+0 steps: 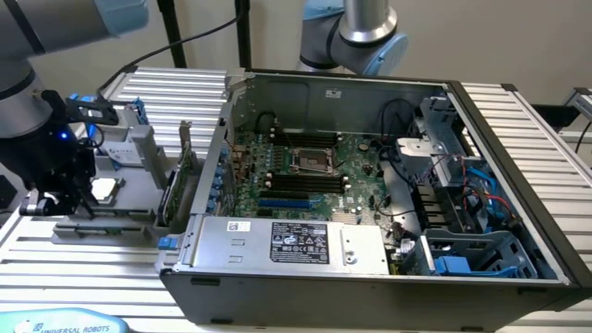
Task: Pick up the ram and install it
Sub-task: 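Pick up the ram and move it above insertion slot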
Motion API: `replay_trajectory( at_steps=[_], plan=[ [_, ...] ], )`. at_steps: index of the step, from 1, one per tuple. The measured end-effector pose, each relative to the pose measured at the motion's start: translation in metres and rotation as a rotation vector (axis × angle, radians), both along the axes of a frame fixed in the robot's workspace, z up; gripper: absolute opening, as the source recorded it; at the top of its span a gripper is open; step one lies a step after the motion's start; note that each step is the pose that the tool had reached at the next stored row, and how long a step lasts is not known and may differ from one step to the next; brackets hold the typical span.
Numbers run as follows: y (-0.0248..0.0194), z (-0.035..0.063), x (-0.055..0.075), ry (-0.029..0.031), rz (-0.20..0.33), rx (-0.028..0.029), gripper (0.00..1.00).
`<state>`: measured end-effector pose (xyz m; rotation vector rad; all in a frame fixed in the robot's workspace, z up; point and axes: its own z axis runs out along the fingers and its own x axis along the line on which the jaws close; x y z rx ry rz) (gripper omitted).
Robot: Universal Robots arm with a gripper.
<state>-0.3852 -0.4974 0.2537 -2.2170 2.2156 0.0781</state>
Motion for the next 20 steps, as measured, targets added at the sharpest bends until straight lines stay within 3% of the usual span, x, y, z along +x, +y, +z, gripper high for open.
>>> replay_trajectory(
  at_steps=[8, 11, 20],
  plan=[
    [-0.0009, -0.0145, 0.001, 0.0000, -0.005, 0.0001, 0.27],
    [-0.0011, -0.0201, 0.001, 0.0000, -0.007, 0.0000, 0.39],
    [-0.0014, -0.0364, 0.002, -0.0001, -0.012, 0.0001, 0.39]
  ],
)
